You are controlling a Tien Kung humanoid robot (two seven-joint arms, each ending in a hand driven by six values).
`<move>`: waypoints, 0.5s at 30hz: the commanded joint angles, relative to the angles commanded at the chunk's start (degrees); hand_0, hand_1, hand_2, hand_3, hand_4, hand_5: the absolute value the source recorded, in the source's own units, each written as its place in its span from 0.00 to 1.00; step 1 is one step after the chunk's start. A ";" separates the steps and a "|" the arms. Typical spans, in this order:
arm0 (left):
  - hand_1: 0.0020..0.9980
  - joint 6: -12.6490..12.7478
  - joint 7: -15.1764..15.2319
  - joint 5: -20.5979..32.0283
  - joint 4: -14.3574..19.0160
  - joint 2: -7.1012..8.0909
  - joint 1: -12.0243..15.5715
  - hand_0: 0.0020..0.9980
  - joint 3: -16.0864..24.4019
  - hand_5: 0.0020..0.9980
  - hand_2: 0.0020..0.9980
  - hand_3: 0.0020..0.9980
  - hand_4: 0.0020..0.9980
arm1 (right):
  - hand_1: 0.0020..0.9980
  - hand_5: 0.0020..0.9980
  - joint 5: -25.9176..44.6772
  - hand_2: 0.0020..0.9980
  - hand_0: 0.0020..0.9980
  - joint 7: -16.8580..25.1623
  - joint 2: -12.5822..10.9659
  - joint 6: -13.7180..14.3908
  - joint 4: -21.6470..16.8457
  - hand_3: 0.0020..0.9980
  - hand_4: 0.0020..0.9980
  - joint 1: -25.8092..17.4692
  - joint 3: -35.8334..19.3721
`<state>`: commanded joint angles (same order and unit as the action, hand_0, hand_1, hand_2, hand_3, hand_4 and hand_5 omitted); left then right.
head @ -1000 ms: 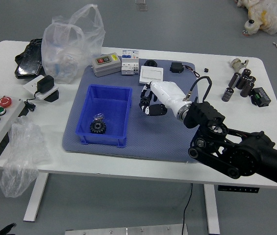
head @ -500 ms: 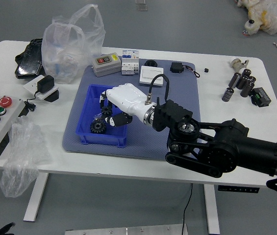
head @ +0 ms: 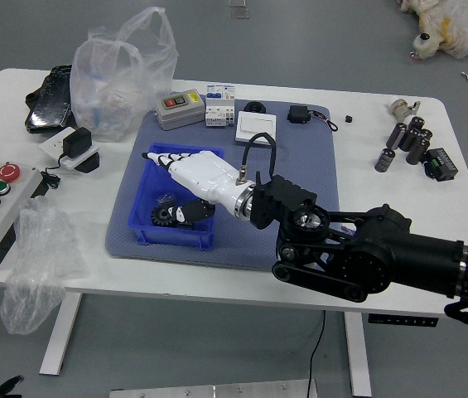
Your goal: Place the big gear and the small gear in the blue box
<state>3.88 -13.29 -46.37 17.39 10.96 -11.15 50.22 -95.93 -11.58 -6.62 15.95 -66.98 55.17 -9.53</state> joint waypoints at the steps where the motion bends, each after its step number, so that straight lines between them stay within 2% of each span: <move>1: 0.44 0.00 0.00 0.00 -0.01 -0.02 0.04 0.65 0.00 0.73 0.50 0.72 0.70 | 0.91 0.29 -0.03 1.00 0.49 0.09 -0.25 0.51 -0.04 1.00 0.69 -0.46 -0.89; 5: 0.44 0.01 0.17 0.31 -0.06 -0.15 0.16 0.65 -0.24 0.73 0.50 0.72 0.70 | 0.91 0.29 0.84 1.00 0.49 1.02 -2.02 3.32 -0.80 1.00 0.69 -3.20 -5.25; 6: 0.43 0.02 0.22 0.40 -0.07 -0.18 0.19 0.65 -0.30 0.73 0.50 0.72 0.70 | 0.93 0.29 1.29 1.00 0.64 1.39 -2.49 4.10 -1.02 1.00 0.68 -3.95 -6.38; 11: 0.43 0.17 0.43 1.07 -0.13 -0.26 0.48 0.65 -0.65 0.73 0.50 0.72 0.70 | 0.93 0.29 7.56 1.00 0.64 6.88 -5.88 9.56 -2.80 1.00 0.68 -9.68 -13.91; 12: 0.43 0.18 0.41 1.10 -0.13 -0.27 0.55 0.65 -0.62 0.72 0.50 0.72 0.71 | 0.89 0.38 9.97 0.91 0.92 9.02 -6.53 10.59 -3.07 0.98 0.73 -11.38 -16.32; 15: 0.43 0.31 0.43 1.38 -0.14 -0.33 0.70 0.65 -0.62 0.72 0.50 0.72 0.71 | 0.89 0.38 15.97 0.91 0.92 14.43 -7.70 10.37 -3.59 0.98 0.73 -15.10 -21.48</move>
<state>4.19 -12.85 -44.99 17.26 10.63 -10.45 49.59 -79.96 2.85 -14.32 26.32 -70.57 40.07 -31.01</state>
